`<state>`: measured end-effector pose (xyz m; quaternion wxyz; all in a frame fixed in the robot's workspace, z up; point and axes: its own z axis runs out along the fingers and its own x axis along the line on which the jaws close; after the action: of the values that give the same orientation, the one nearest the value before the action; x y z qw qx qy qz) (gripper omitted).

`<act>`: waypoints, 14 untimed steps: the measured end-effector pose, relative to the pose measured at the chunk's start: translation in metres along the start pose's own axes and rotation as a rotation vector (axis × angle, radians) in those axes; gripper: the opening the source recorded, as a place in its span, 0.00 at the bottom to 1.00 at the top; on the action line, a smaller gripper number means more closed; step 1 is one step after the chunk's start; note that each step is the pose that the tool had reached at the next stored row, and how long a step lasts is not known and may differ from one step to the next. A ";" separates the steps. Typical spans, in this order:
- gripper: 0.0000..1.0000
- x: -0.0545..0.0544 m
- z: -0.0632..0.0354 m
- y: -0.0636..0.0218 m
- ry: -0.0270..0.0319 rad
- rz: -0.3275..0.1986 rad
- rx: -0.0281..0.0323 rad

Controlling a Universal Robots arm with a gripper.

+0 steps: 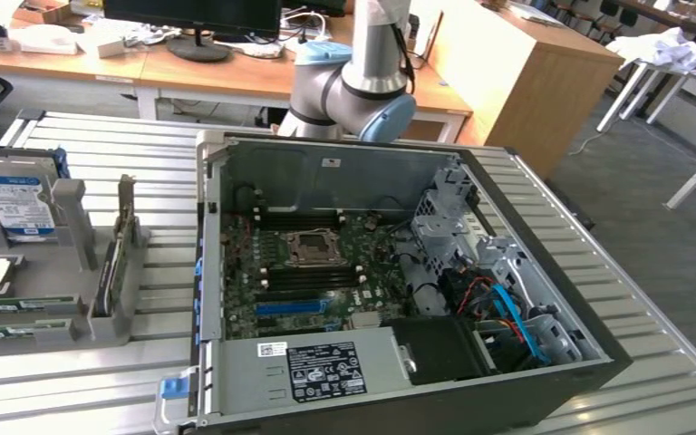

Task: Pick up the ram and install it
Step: 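Reach for the ram, then pick up the ram and move it above insertion slot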

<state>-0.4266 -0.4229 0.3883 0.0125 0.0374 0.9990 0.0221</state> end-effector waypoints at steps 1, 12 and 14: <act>0.11 0.000 0.0000 -0.0001 0.0000 0.000 0.0000; 0.11 0.000 0.0000 -0.0001 0.0000 -0.002 0.0000; 0.11 0.000 0.0000 0.0000 0.0004 -0.008 -0.0002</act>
<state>-0.4266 -0.4230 0.3882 0.0124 0.0334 0.9991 0.0221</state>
